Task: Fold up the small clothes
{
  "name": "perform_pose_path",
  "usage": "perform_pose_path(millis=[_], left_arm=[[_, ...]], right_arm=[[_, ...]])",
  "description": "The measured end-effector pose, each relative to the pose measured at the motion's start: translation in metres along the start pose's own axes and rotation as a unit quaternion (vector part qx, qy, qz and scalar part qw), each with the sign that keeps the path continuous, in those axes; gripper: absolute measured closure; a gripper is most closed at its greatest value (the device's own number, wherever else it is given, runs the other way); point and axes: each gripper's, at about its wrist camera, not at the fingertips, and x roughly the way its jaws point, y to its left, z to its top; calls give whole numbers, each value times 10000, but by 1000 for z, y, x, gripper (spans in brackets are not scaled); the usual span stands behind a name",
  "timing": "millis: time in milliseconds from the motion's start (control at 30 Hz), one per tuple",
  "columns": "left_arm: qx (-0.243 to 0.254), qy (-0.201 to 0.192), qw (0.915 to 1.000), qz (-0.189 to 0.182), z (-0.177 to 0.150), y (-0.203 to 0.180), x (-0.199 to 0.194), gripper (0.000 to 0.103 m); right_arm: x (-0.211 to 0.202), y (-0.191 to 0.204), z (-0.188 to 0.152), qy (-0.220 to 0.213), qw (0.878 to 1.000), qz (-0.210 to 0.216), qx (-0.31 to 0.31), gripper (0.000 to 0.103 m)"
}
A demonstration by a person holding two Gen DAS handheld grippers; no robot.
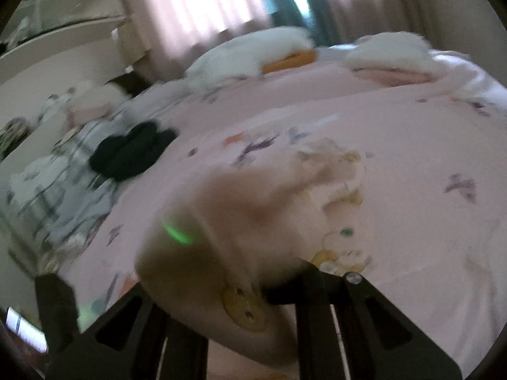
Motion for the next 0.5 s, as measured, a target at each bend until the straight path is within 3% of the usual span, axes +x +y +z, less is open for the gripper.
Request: perform_pose_path(millis=[200,300,400,500], left_arm=[[18,35,10000,-35,0,-1,0,97],[-16,48,10000,-65,1,0,1,97],[-124,99,9997,-167,1,3,1,97],[-264,172,9991,-285,2,7,1,97]], right_arm=[[26,30,-28,498,9968,342,-531,91],[29,30,-28,463,9971,325,-513,93],[20,29,-23,369,9967,624,-357,95],[13,35,-19,406,9939,843,-575,95]])
